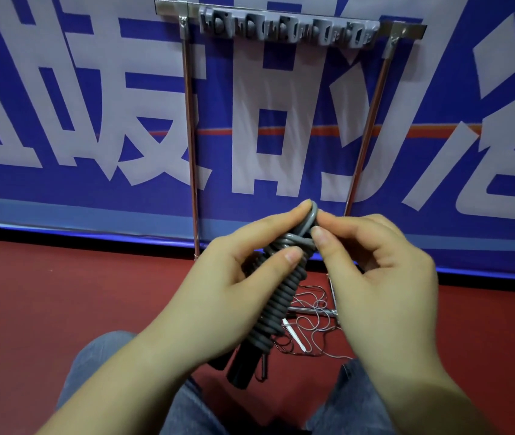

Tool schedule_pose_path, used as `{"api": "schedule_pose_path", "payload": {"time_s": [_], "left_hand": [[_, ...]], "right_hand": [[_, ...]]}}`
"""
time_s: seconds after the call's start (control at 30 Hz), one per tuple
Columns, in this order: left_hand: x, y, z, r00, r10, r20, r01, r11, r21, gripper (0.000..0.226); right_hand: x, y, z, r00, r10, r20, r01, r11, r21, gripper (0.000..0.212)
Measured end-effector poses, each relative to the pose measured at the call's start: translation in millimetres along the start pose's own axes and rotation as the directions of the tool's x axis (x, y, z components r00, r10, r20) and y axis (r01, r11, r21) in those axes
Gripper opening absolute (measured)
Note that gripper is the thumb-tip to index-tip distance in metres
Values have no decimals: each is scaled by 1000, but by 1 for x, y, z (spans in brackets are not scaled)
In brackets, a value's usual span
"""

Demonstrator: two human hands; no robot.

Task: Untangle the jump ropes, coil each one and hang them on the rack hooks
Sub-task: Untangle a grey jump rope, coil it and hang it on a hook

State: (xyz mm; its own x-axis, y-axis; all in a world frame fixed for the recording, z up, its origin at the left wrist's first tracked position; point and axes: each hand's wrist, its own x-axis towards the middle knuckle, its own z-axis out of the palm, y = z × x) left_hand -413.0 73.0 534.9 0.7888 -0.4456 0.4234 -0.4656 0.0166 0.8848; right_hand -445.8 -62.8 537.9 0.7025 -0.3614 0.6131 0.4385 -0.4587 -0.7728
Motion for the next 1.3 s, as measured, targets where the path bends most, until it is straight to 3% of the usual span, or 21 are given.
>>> {"api": "schedule_pose_path", "payload": {"time_s": [0.1,0.17,0.23,0.3,0.37,0.43,0.63,0.83,0.93,1.03,1.17,1.3], "left_hand": [[0,2,1,999,42,14,-42,999,-24,40],[-2,1,2,999,45,-3,-46,994,-102,40],[-4,1,3,998,53,-20,-56,984,-166,39],[-3,3,4,997,81,-16,-83,979,-187,39],[-1,6,5,994,113,10,-109,978,-179,39],[0,6,5,990,142,26,-139,985,-102,40],[0,0,2,984,180,14,-179,958,225,46],[1,-3,5,978,201,-55,-154,875,459,46],[4,3,4,973,178,-150,-114,926,361,28],[11,7,-3,968,8,-252,11,997,74,9],[17,7,-7,962,-133,-239,153,986,64,7],[17,7,-2,966,-112,-232,134,987,83,2]], "right_hand": [[2,-9,1,961,276,16,-262,889,375,11],[6,-8,3,910,390,138,-394,715,577,7],[7,-3,5,834,459,307,-526,491,695,19],[5,1,7,730,448,516,-664,286,691,43],[1,3,8,609,343,715,-782,110,614,65],[-1,4,8,503,249,828,-857,22,515,66],[-5,5,11,475,271,838,-878,86,470,75],[-8,7,19,606,421,675,-772,110,625,65],[-9,8,24,632,478,610,-746,161,646,51],[-7,14,23,623,546,559,-771,308,558,61],[-6,20,21,625,559,545,-779,399,484,74],[-8,20,21,695,498,519,-718,450,531,59]]}}
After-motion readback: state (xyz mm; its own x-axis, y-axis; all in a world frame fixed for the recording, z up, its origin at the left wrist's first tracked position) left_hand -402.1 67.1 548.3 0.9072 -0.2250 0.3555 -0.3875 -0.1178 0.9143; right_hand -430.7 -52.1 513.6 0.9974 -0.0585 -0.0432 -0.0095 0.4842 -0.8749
